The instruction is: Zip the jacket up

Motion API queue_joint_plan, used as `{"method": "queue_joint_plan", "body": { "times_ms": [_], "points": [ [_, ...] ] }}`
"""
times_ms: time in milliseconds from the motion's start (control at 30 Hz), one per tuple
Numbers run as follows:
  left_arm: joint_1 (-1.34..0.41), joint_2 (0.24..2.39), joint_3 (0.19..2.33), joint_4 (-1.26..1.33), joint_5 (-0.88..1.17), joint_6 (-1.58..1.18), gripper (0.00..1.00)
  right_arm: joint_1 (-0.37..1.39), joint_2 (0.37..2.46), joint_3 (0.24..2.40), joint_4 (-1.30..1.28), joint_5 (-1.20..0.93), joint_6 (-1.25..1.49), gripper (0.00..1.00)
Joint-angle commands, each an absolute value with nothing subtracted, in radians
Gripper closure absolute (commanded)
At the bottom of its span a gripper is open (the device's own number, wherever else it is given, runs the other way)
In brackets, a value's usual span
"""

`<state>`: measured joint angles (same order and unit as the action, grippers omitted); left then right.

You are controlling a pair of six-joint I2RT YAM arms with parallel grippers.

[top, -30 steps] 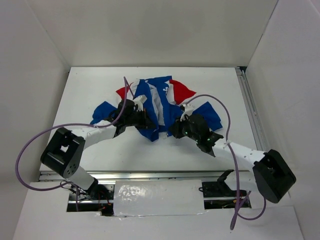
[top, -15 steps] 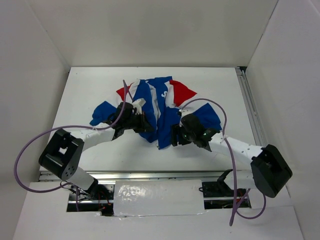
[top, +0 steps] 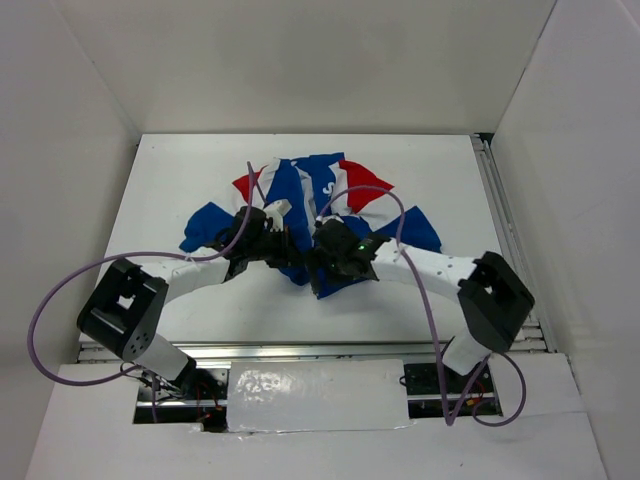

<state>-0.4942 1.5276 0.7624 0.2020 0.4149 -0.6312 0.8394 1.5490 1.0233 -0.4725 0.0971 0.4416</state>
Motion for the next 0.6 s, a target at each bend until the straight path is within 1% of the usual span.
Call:
{"method": "queue_joint_plan", "body": {
  "times_ms": [0,67,200,300,467,567],
  "points": [
    [-0.499,1.488,0.744,0.221,0.407,-0.611,1.00,0.870,1.635,1.094,-0.578,0.215,0.489,0.00],
    [-0.499,1.483,0.736,0.225,0.410,-0.611,1.00,0.870,1.689,1.115,-0.574,0.250,0.502,0.01],
    [-0.500,1.482,0.729,0.227,0.417,-0.612,1.00,0.870,1.752,1.149,-0.565,0.256,0.526,0.06],
    [-0.502,1.473,0.718,0.232,0.422,-0.615,1.00,0.870,1.793,1.134,-0.537,0.262,0.548,0.13],
    [-0.503,1.474,0.718,0.230,0.425,-0.615,1.00,0.870,1.799,1.123,-0.508,0.250,0.569,0.14],
    [-0.503,1.482,0.718,0.230,0.426,-0.617,1.00,0.867,1.798,1.112,-0.466,0.235,0.577,0.18]
  ]
}}
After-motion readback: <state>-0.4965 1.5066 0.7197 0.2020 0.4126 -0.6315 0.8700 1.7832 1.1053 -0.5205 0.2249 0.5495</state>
